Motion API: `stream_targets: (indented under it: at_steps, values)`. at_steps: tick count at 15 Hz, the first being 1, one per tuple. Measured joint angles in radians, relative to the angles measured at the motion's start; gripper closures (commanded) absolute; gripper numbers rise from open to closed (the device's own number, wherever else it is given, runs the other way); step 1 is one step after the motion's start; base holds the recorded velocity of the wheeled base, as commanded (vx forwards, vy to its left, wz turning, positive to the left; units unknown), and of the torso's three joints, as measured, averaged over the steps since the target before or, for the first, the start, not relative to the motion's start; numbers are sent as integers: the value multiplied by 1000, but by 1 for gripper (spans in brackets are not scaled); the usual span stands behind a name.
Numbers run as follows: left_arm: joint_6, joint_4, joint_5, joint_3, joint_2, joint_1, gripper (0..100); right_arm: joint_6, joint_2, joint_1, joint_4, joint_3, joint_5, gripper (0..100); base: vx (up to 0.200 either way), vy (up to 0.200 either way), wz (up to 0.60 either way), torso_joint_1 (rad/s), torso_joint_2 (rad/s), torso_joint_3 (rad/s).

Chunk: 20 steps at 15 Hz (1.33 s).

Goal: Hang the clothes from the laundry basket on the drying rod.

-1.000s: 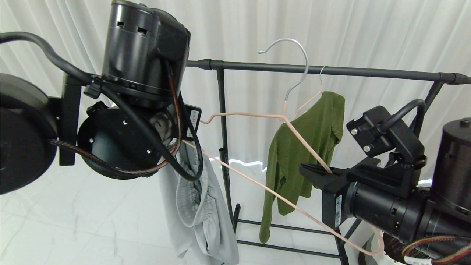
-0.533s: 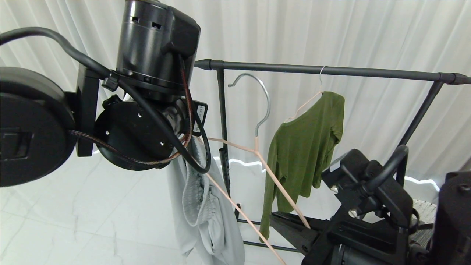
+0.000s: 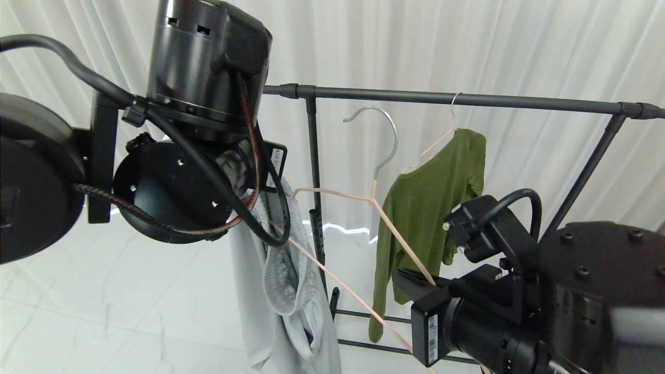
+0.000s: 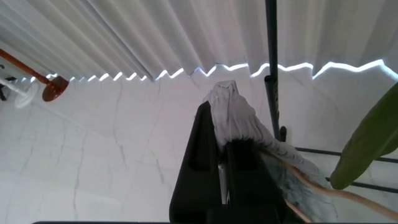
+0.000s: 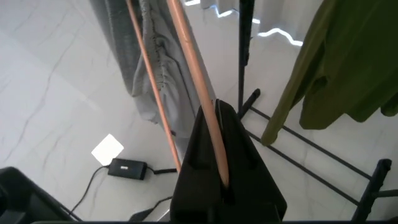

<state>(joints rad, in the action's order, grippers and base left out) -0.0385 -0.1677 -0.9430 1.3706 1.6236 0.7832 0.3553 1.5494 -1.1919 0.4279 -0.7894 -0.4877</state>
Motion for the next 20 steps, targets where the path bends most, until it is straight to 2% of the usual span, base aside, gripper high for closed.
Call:
stream_targets:
  at_steps: [6,11,14,20]
  values:
    - [21,0,0,-53,-48,121,100,-17,56,28,44,-67,9,100,0,0,0,0,0,0]
    - [67,3,2,-27,-50,249,100,-28,108,-4,51,-74,33,100,0,0,0,0,0,0]
    - [77,2,5,-16,-51,319,100,-44,139,-7,96,-97,38,100,0,0,0,0,0,0]
    - [85,8,1,-25,-59,335,100,-53,117,-3,97,-97,36,100,0,0,0,0,0,0]
